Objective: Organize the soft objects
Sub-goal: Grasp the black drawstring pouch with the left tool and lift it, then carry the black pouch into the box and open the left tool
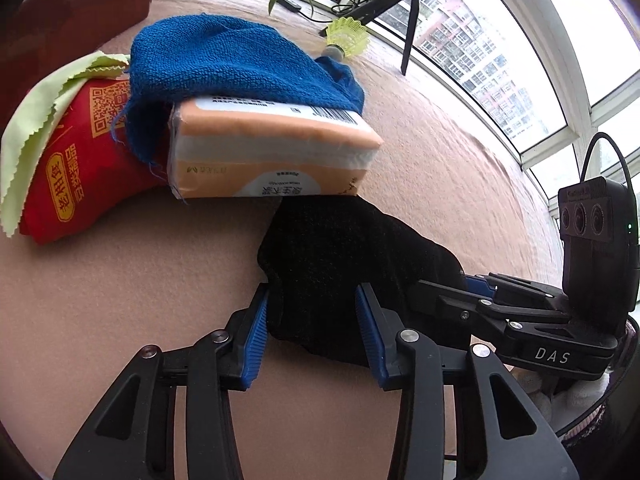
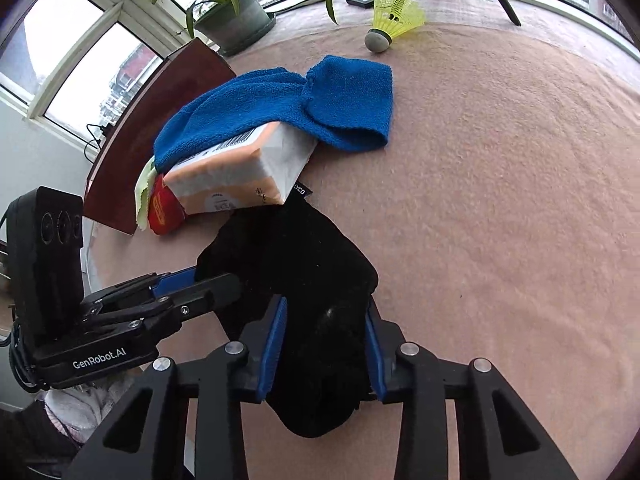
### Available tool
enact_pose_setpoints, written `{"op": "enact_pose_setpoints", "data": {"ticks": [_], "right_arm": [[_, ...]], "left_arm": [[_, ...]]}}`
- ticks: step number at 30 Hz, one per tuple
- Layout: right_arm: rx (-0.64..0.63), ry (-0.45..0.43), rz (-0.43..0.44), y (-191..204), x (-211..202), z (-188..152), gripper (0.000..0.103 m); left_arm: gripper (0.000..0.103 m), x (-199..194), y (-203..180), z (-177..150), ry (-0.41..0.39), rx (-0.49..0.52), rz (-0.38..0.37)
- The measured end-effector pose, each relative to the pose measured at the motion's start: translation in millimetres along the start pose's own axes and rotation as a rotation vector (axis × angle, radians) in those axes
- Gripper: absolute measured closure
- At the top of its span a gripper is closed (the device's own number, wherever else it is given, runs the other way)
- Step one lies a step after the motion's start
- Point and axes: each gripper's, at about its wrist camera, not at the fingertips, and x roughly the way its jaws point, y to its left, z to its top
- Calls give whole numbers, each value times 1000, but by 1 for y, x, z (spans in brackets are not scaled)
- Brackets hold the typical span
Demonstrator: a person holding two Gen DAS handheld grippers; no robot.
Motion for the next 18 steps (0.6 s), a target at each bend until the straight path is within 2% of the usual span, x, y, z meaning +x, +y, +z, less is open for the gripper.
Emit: {"op": "enact_pose_setpoints", "data": {"ticks": [7,12,18], "right_arm": [[19,-13,-28,2,-17,-25,70],[15,-39,-33,11,-33,-32,71],[-19,-93,-33,35,-54,-24,71]], "left_arm": [[63,0,-14,-13,23,32,-31],[63,-20,-23,-14,-25,66,-27],[63,-43,-29,-4,-97,87,-29]]}}
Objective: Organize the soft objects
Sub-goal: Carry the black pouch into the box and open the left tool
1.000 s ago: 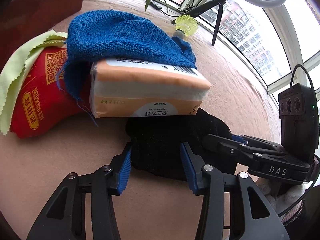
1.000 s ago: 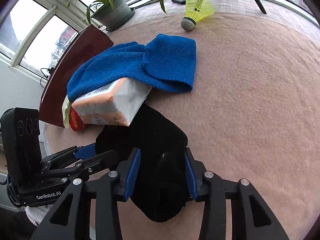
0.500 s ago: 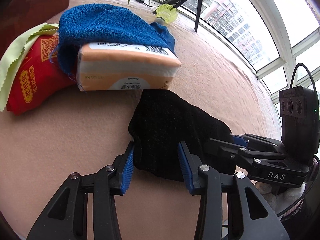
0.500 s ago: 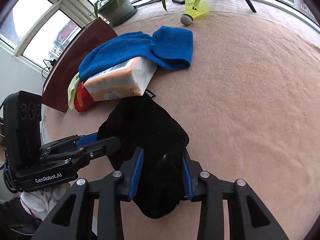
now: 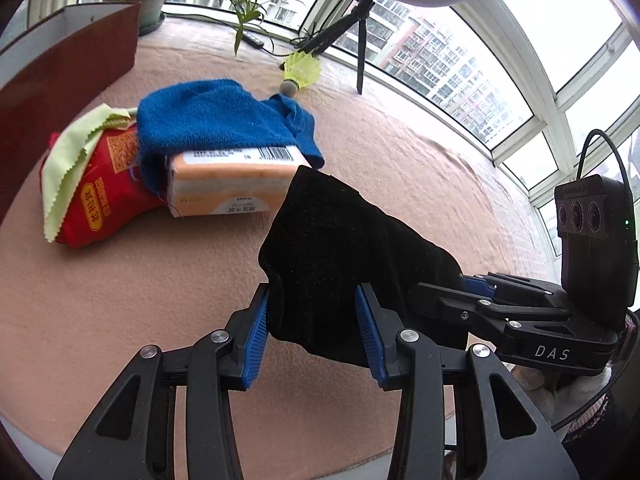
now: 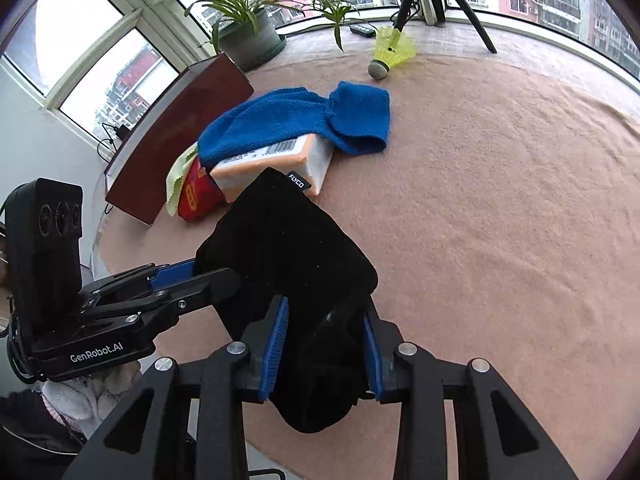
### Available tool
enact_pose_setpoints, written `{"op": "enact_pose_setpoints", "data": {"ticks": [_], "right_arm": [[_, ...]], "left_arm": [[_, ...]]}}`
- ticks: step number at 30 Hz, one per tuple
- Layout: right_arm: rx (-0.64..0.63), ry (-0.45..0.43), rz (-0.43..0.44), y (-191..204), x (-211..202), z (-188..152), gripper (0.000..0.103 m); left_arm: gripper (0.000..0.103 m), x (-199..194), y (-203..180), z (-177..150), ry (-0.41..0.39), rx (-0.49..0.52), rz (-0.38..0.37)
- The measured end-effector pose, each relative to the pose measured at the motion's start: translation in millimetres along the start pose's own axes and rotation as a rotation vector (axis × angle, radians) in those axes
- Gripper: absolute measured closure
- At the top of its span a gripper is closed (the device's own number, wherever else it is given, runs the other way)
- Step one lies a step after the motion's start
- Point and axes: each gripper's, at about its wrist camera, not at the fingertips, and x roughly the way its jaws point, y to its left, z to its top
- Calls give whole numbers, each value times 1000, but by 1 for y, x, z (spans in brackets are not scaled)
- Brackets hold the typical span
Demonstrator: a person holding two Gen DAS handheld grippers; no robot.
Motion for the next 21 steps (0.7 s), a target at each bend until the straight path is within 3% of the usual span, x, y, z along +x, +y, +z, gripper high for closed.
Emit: {"op": "enact_pose_setpoints", "data": {"ticks": [9,21], "right_arm": [[-64,-79,36,58,-6,40,71],[-220,-127,87,174,27,111,71]], "left_arm": [[63,-47,27,32,-117,-3,44],[63,-120,119,60,-257,-67,126]]}}
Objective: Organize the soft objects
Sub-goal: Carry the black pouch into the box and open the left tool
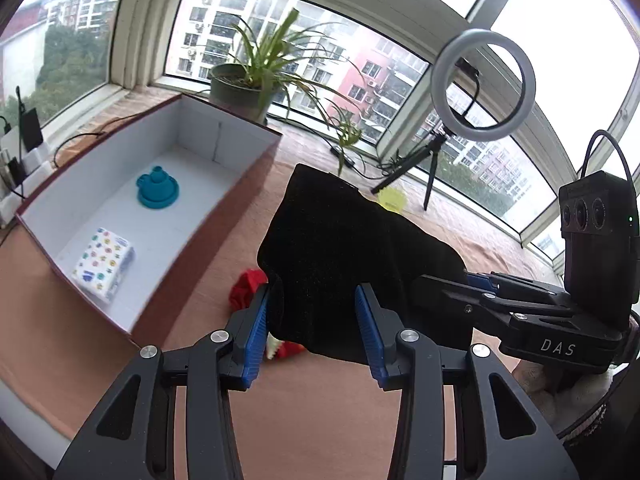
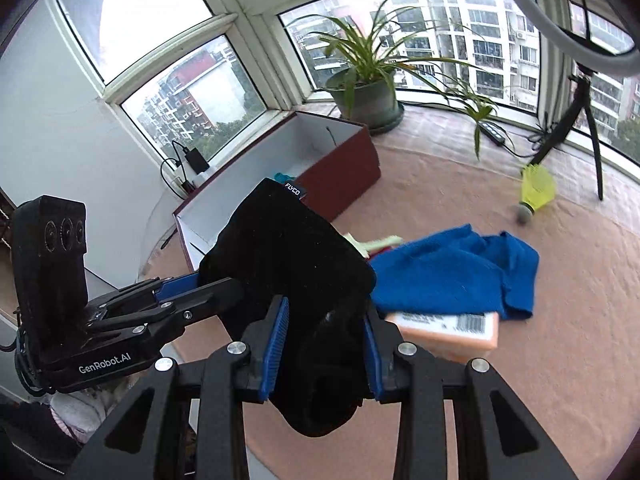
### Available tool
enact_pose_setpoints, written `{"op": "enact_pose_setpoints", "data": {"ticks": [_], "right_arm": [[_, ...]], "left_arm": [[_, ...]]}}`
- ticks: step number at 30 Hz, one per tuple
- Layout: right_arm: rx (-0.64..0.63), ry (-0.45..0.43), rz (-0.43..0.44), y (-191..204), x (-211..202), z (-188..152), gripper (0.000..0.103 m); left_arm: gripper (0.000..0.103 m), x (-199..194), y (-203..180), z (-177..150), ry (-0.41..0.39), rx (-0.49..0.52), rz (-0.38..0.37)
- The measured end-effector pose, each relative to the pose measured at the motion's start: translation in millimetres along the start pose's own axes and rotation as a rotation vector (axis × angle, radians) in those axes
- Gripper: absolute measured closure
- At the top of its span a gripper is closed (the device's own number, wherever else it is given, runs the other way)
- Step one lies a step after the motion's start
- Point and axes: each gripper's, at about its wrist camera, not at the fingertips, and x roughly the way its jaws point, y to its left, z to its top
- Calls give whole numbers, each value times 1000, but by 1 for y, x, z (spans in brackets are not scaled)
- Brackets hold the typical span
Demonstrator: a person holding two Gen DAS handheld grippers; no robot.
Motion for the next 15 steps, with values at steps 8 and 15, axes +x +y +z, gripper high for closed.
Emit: {"op": "enact_pose_setpoints", "data": {"ticks": [8,15], "right_arm": [[-87,-9,21,58,53,60,71],[-118,13,24,87,98,98,71]], "left_arm": [[63,-15,69,33,-55,-66,58],[63,-10,113,50,-55,-105,89]]}}
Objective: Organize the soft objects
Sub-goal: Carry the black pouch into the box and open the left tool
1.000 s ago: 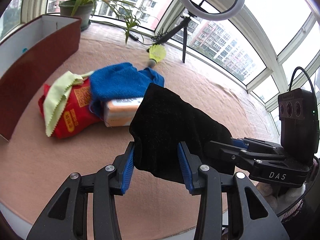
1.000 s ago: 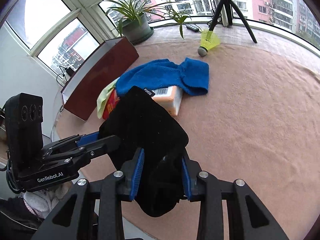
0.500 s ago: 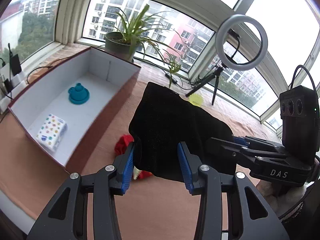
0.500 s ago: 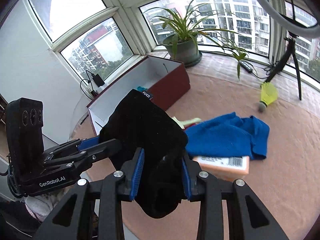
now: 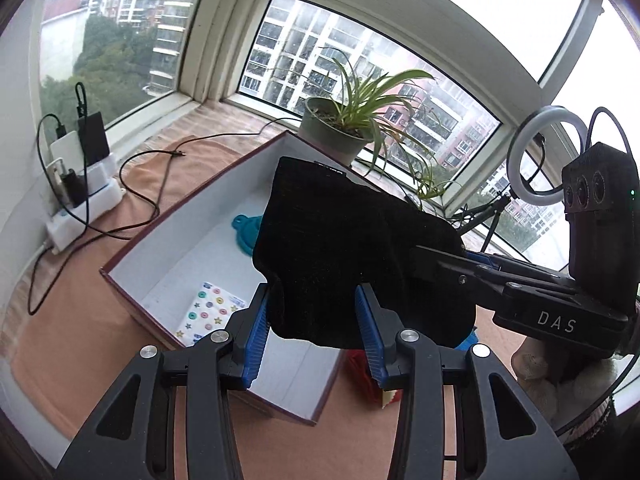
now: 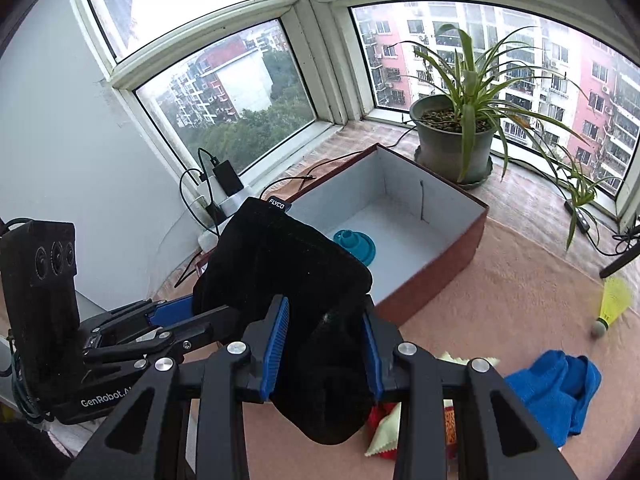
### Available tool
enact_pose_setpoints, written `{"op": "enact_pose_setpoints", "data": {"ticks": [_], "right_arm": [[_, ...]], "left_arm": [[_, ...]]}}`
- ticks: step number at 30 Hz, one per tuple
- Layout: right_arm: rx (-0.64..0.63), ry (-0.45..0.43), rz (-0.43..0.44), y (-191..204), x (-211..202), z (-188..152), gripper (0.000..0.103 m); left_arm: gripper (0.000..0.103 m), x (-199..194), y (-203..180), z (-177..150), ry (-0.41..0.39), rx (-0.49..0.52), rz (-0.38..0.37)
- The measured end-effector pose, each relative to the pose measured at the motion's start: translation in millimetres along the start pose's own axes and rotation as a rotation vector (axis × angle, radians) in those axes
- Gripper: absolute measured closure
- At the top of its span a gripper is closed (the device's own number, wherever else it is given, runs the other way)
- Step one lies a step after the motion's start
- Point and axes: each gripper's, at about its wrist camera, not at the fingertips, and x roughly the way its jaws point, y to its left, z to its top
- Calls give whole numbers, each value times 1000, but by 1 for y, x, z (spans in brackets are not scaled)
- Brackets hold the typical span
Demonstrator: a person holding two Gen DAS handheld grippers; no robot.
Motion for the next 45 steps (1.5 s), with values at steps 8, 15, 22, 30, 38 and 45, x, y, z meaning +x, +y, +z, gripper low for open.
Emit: {"op": "enact_pose_setpoints", "data": {"ticks": [8,15,22,30,38,45], "right_arm": [[-8,36,-14,7,42,23,71],[-26,24,-59,7,57,34,63],[0,-11,-51,-3,55,39,40],[29,-44,-68,-21,31,30,40],[129,-78,-65,-67,-10,-2,40],[217,-160,-133,-127,-62,-42,40]], "left_arm": [[63,17,24,7,28,-18,28],[63,23,41,12,19,-44,82],[63,21,50,13,16,-63,99],[63,14,37,11,0,-42,80],[62,16,13,1,18,-29,28],[62,24,-20,-12,38,2,6]]}}
